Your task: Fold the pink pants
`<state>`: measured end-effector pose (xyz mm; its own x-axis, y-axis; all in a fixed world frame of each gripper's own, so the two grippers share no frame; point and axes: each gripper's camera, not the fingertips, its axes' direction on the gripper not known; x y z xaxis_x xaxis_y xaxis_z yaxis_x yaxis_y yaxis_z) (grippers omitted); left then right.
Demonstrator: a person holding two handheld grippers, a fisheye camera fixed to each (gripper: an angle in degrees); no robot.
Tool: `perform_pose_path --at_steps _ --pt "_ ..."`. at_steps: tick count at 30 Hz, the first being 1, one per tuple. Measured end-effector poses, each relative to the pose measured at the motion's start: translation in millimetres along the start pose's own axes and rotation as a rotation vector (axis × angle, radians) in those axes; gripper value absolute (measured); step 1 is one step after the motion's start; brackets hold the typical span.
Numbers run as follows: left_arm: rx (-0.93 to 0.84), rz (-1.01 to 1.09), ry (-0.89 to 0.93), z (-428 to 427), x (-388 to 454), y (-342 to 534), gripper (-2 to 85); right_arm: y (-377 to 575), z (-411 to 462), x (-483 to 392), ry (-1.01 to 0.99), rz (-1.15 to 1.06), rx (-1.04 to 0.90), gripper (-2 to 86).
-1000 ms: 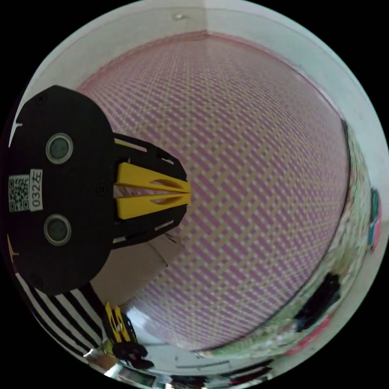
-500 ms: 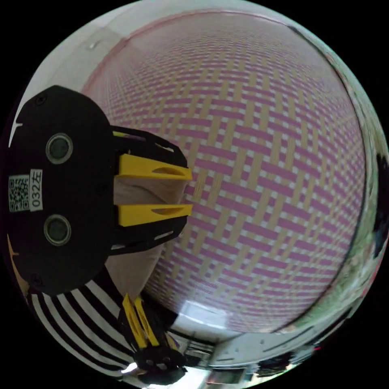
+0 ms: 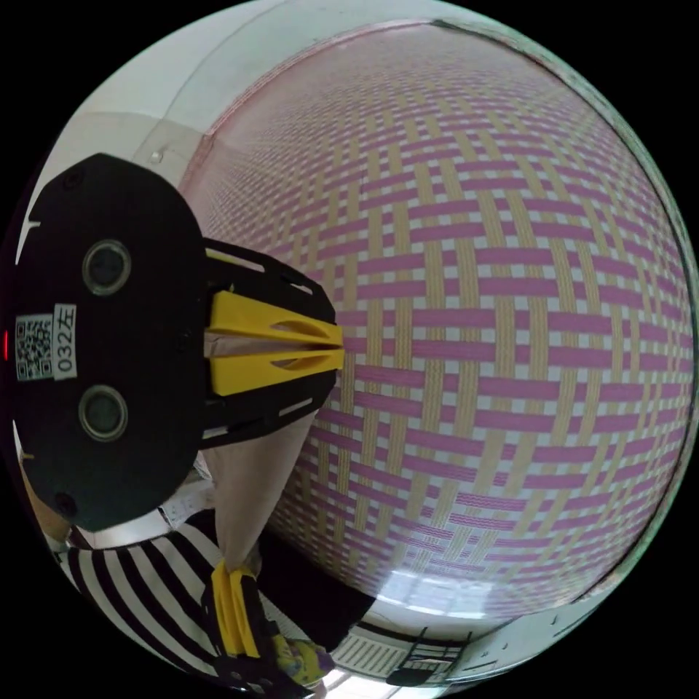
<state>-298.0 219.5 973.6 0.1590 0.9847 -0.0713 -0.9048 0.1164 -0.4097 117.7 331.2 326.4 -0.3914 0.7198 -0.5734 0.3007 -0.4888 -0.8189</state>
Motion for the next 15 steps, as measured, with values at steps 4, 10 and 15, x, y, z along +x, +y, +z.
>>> perform_pose_path --at_steps 4,10,15 --pt "0.229 -0.314 0.284 -36 -55 70 -1.0 1 -9 -8 0.038 0.032 0.015 3.5" --pt "0.694 -0.74 0.803 -38 -108 205 -0.9 31 -40 51 -0.059 0.258 0.097 3.4" --pt "0.76 -0.577 0.817 -65 -69 265 -0.9 65 -43 113 -0.173 0.503 0.096 5.8"
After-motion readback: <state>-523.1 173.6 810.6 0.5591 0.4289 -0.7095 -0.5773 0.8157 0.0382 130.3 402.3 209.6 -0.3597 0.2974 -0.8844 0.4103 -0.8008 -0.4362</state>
